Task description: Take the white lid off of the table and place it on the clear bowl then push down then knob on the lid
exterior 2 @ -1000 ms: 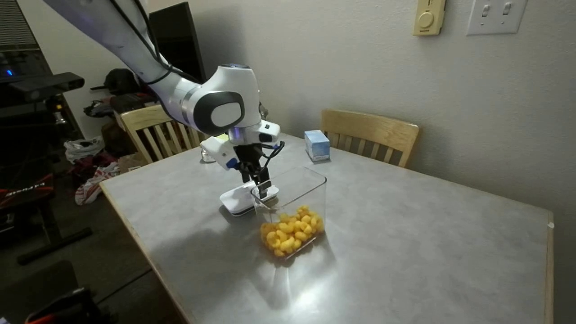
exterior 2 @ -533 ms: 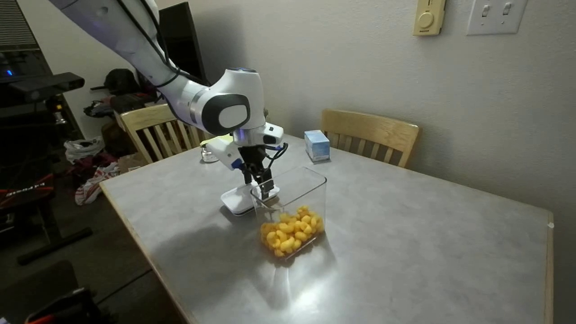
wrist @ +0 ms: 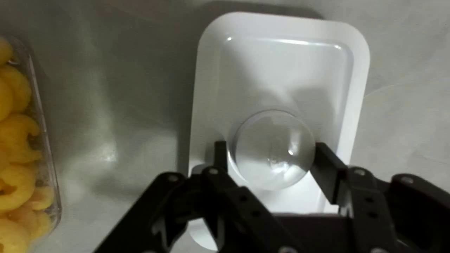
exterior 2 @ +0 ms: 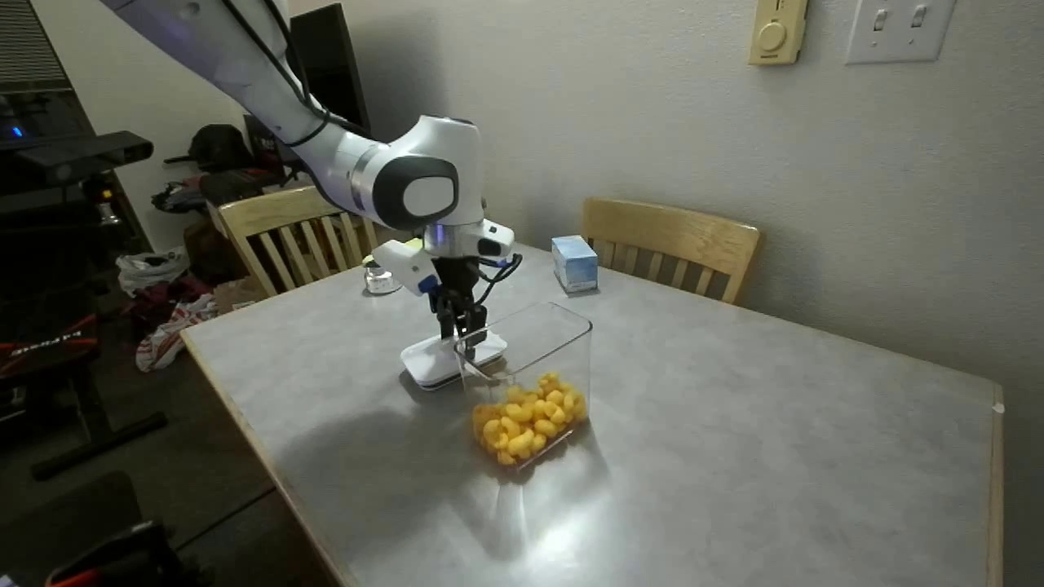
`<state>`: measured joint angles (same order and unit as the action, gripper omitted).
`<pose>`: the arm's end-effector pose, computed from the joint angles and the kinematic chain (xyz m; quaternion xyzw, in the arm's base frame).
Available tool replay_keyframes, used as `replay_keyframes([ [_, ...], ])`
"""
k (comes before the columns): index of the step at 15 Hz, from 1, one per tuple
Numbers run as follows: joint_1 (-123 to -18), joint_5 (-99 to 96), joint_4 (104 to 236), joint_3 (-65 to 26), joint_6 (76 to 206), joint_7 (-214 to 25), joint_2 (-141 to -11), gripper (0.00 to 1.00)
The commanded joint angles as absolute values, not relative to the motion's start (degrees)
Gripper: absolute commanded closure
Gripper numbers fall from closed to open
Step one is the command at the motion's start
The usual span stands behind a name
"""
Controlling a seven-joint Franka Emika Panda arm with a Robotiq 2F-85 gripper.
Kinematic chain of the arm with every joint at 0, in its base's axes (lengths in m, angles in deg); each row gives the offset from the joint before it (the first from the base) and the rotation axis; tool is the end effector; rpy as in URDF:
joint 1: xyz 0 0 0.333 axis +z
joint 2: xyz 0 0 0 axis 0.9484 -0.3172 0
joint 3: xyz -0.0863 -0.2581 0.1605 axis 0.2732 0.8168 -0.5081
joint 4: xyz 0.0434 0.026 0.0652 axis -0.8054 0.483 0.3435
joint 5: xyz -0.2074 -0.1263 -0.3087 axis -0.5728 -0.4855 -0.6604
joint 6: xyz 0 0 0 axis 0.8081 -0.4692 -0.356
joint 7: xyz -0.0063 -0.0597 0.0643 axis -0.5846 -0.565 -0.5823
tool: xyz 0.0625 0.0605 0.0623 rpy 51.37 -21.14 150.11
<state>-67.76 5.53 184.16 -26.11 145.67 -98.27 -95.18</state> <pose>0.6292 0.0690 0.1759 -0.9974 0.0539 0.0325 0.0340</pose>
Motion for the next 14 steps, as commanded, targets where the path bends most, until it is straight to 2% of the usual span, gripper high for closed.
replay_keyframes([
  [1, -67.34, 5.60, 182.63, -25.73, 142.62, -98.40, -95.62, 0.46],
  [2, -67.27, 5.56, 182.57, -25.71, 142.37, -98.43, -95.62, 0.66],
  [3, -67.15, 5.42, 182.49, -25.59, 142.20, -98.57, -95.57, 0.71],
  [14, -66.41, -0.71, 183.76, -23.51, 142.91, -97.83, -88.61, 0.71],
])
